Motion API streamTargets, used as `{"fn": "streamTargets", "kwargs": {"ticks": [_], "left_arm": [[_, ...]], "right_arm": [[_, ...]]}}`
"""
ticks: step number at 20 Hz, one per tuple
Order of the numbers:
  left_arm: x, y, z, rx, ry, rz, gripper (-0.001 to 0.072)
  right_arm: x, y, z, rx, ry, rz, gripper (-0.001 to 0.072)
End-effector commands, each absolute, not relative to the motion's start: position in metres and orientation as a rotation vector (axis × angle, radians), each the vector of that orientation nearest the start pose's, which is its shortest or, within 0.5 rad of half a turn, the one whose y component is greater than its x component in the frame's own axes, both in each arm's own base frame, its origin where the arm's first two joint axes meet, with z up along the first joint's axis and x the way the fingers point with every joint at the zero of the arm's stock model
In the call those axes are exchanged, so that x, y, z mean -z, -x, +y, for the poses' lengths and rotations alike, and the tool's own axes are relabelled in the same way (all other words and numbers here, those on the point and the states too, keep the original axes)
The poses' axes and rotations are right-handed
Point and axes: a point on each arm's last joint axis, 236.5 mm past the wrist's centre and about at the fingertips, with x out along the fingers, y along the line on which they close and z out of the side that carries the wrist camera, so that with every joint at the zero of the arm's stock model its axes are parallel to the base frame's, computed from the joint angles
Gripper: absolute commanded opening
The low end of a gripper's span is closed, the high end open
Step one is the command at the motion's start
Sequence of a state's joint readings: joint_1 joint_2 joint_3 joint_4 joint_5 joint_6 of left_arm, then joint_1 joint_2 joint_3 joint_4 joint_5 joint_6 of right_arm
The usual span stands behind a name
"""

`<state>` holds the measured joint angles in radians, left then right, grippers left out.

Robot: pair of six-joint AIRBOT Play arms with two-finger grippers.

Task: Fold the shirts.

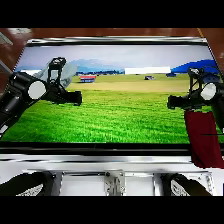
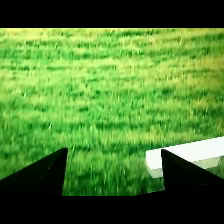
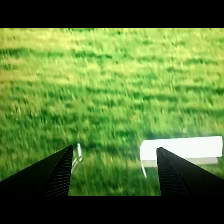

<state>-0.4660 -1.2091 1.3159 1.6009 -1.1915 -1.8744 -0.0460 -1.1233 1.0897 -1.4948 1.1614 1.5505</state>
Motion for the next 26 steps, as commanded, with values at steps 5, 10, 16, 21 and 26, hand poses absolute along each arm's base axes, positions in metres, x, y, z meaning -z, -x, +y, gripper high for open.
{"fn": "streamTargets", "kwargs": {"ticks": [5,10,16,21,26], "left_arm": [[-0.085,-0.433,-0.129,0.108,-0.040,1.003,0.0701],[-0.073,-0.543,0.024,-0.216,0.229,0.960,0.0702],[-0.012,-0.583,0.138,-0.367,0.660,0.920,0.0702],[0.028,-0.613,0.157,-0.346,0.653,0.845,0.0702],[0.059,-0.628,0.165,-0.358,0.645,0.809,0.0701]], "right_arm": [[-0.043,-0.366,0.008,-0.035,-0.111,1.169,0.0636],[-0.046,-0.368,0.024,-0.076,-0.177,1.159,0.0636],[-0.049,-0.370,0.033,-0.099,-0.217,1.150,0.0636],[-0.049,-0.371,0.033,-0.101,-0.221,1.144,0.0636],[-0.053,-0.372,0.049,-0.141,-0.287,1.139,0.0636]]}}
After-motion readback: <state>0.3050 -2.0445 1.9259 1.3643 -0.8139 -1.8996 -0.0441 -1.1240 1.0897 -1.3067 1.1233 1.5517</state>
